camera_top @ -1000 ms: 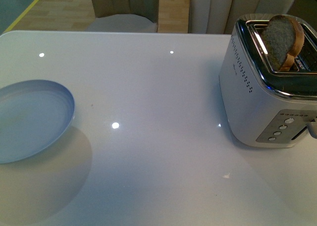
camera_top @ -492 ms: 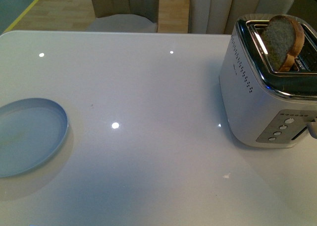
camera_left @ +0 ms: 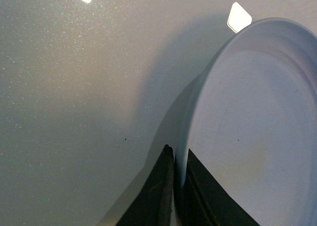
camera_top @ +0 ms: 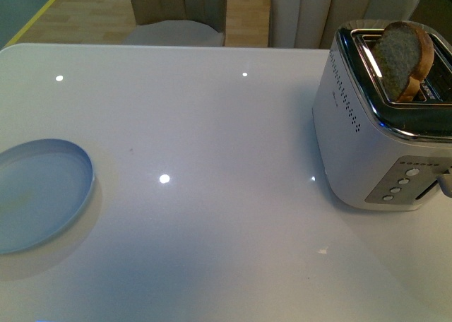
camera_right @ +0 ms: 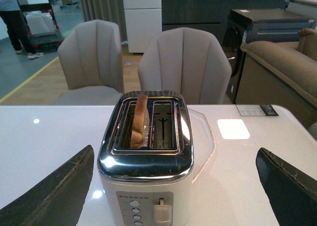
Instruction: Left arm holds plate, right arm toasts bread
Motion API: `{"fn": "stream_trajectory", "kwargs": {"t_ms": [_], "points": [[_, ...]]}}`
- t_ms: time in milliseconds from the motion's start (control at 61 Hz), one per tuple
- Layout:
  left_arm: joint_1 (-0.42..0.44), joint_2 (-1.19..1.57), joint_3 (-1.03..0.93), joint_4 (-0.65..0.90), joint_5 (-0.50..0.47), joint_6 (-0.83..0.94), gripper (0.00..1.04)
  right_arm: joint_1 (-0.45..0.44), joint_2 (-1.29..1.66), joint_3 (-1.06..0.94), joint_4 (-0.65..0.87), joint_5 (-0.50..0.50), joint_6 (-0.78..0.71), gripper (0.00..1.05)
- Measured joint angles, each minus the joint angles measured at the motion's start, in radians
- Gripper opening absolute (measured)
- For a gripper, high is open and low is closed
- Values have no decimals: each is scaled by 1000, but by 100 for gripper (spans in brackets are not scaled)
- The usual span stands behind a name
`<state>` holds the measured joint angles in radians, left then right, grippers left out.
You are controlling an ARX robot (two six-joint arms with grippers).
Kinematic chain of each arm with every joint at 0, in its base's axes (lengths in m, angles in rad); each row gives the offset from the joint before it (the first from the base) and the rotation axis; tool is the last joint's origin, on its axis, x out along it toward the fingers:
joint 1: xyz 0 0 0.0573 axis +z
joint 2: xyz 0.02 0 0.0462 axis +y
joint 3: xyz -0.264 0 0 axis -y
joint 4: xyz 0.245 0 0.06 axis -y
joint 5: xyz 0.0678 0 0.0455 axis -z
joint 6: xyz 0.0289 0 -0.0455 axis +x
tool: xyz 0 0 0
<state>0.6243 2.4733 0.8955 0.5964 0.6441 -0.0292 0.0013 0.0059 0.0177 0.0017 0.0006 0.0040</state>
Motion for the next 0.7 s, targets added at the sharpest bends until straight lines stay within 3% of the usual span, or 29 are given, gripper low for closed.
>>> {"fn": "stream_trajectory", "kwargs": {"t_ms": [295, 459, 705], "points": [[-3, -55, -27, 5, -11, -10, 68, 0, 0, 0, 0, 0, 0, 96], [-27, -216, -94, -6, -14, -17, 98, 0, 0, 0, 0, 0, 0, 96], [-118, -569, -209, -32, -8, -83, 98, 0, 0, 0, 0, 0, 0, 96]]}}
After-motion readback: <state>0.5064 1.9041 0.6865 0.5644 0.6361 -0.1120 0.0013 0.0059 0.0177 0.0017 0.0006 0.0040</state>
